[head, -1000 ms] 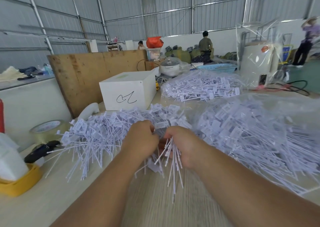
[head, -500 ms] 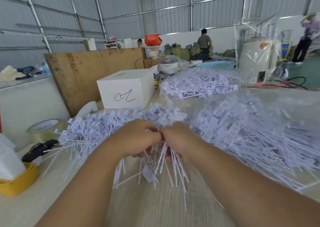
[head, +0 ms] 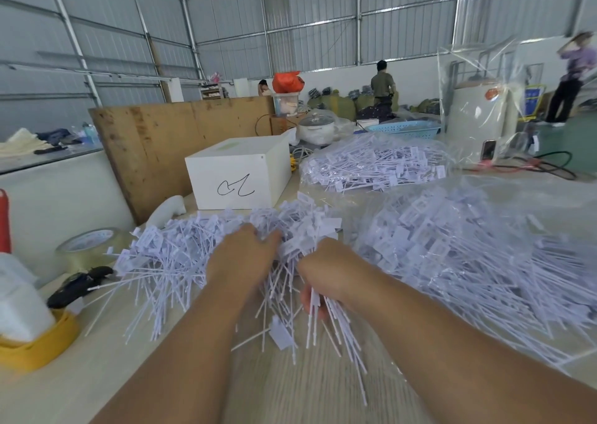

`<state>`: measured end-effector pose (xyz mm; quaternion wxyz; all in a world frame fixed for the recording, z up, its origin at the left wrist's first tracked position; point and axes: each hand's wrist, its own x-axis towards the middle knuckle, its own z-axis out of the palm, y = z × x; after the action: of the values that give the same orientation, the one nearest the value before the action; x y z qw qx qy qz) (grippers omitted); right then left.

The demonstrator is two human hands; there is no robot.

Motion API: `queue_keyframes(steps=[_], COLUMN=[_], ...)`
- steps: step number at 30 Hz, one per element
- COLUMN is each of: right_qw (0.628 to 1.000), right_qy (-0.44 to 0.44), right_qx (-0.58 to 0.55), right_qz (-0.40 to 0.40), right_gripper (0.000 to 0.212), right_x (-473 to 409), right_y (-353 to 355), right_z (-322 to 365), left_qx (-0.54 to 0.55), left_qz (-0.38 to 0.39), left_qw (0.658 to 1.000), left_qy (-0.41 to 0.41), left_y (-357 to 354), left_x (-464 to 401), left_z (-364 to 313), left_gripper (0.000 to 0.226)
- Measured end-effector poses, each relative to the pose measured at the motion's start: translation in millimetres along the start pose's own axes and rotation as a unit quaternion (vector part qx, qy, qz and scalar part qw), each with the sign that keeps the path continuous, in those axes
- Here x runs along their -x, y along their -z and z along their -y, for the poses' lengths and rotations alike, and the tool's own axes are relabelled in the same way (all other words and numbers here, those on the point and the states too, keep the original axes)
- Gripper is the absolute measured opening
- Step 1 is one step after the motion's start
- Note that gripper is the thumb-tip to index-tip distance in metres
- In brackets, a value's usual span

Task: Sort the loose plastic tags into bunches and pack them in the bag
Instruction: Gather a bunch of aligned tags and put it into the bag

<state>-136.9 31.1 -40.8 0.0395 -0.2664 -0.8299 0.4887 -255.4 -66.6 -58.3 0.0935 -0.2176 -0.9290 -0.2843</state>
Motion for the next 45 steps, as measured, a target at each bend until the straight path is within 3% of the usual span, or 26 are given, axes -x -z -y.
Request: queue_keyframes(steps=[2, 7, 10, 16, 23, 26, 30, 34, 37, 40, 45], right_qw=[1.0, 0.999, 0.998, 0.978, 0.953, 0.954, 0.963, 0.988, 0.984, 0.982, 0.984], right_qy=[-0.004, -0.01, 0.024, 0.023, 0.058, 0.105, 0.139, 0.119, 0.089, 0.081, 0.105], right_qx=[-0.002, -0.018, -0.026, -0.19, -0.278, -0.259, -0.2, 0.03, 0.12, 0.122, 0.005], right_qz=[-0.006, -0.041, -0.057, -0.078, -0.103, -0.109, -0.111, -0.099, -0.098, -0.118, -0.146], right_gripper=[0.008, 0.008, 0.007, 0.008, 0.018, 0.026, 0.017, 0.015, 0.021, 0.024, 0.038], right_x=[2.6, -2.0, -2.8, -6.5, -2.5, -1.6, 1.1, 3.3, 5.6, 3.8, 2.8], right_y=[-1.1, 0.3, 3.7, 4.5, 5.8, 6.6, 14.6, 22.3, 20.2, 19.0, 28.7], right_z=[1.8, 2.2, -2.0, 0.6, 1.2, 0.4, 1.4, 3.1, 0.7, -0.6, 2.5], left_qx=[-0.051, 0.004, 0.034, 0.127, 0.167, 0.174, 0.161, 0.113, 0.023, -0.029, -0.017], left_qz=[0.045, 0.013, -0.023, -0.034, -0.059, -0.074, -0.072, -0.007, 0.03, 0.016, -0.022], left_qw=[0.997, 0.997, 0.994, 0.983, 0.964, 0.958, 0.957, 0.981, 0.994, 0.996, 0.997], left_qy=[-0.031, -0.074, -0.097, -0.13, -0.198, -0.217, -0.229, -0.159, -0.103, -0.084, -0.066], left_y=[-3.0, 1.4, 6.2, 3.4, 1.0, 2.3, 6.8, 14.1, 15.9, 15.3, 17.5], left_x=[2.5, 9.3, 14.8, 25.1, 33.7, 37.2, 37.8, 34.2, 31.1, 30.0, 25.8], left_z=[-3.0, -9.1, -15.7, -24.6, -34.8, -36.8, -38.2, -30.9, -23.1, -19.6, -15.8], left_gripper=[0.035, 0.014, 0.019, 0.027, 0.027, 0.028, 0.034, 0.03, 0.028, 0.023, 0.026])
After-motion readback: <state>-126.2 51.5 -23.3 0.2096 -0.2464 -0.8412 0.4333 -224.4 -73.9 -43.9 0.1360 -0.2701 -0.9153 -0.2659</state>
